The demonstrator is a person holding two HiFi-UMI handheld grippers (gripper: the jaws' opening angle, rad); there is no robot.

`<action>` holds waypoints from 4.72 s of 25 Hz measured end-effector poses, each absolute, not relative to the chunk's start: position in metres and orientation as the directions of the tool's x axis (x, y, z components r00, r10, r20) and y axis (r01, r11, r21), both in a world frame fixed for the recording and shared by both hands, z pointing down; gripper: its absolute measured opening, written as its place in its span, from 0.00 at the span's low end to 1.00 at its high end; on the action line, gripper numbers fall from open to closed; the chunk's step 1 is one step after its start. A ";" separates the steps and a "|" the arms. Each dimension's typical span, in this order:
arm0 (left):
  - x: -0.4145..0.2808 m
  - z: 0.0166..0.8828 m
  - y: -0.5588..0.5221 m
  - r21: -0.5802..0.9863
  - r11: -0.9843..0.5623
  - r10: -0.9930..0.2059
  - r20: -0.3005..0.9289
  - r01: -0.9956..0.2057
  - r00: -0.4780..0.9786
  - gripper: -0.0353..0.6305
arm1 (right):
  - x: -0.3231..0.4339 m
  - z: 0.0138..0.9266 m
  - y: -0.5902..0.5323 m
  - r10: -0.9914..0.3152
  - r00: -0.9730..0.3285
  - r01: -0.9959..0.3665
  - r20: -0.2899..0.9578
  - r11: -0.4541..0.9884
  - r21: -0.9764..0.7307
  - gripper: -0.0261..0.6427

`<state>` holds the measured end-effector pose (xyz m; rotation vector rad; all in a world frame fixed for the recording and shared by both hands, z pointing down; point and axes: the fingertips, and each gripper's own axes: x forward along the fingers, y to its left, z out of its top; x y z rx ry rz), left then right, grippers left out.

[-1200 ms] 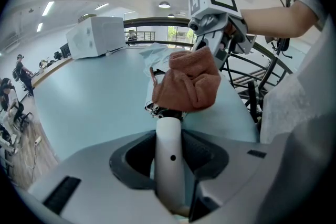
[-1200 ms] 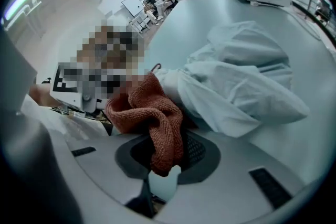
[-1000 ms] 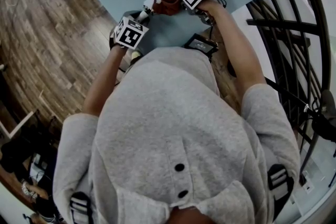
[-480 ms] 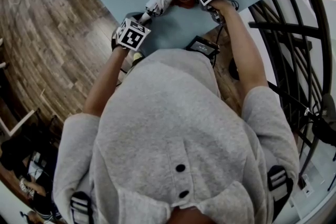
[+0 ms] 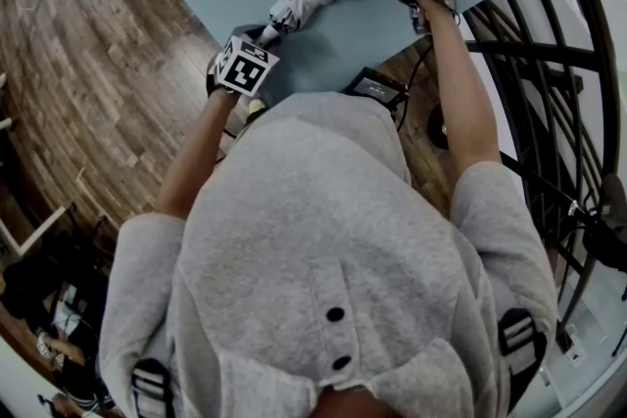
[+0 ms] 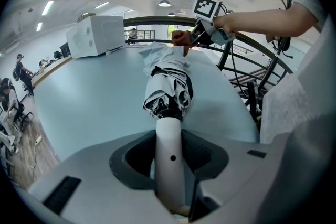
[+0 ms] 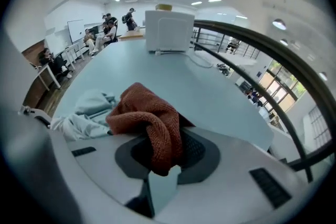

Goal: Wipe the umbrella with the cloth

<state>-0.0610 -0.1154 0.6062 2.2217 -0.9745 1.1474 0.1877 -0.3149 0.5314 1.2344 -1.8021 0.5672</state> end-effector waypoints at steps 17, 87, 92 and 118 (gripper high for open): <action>-0.059 0.607 -0.115 0.071 -0.643 -0.385 0.831 -0.763 0.402 0.29 | 0.093 0.517 -0.261 -0.523 -0.407 -0.848 0.749 0.521 -0.097 0.14; -0.055 0.606 -0.116 0.071 -0.639 -0.395 0.824 -0.766 0.406 0.29 | -0.024 0.548 -0.246 -0.107 -0.407 -0.708 0.907 0.664 -0.239 0.14; -0.057 0.607 -0.116 0.071 -0.638 -0.394 0.825 -0.767 0.404 0.29 | -0.020 0.549 -0.256 -0.095 -0.376 -0.696 0.922 0.686 -0.214 0.14; -0.057 0.606 -0.113 0.077 -0.643 -0.377 0.834 -0.762 0.402 0.29 | 0.075 0.537 -0.340 -0.230 -0.319 -0.853 0.919 0.493 -0.173 0.15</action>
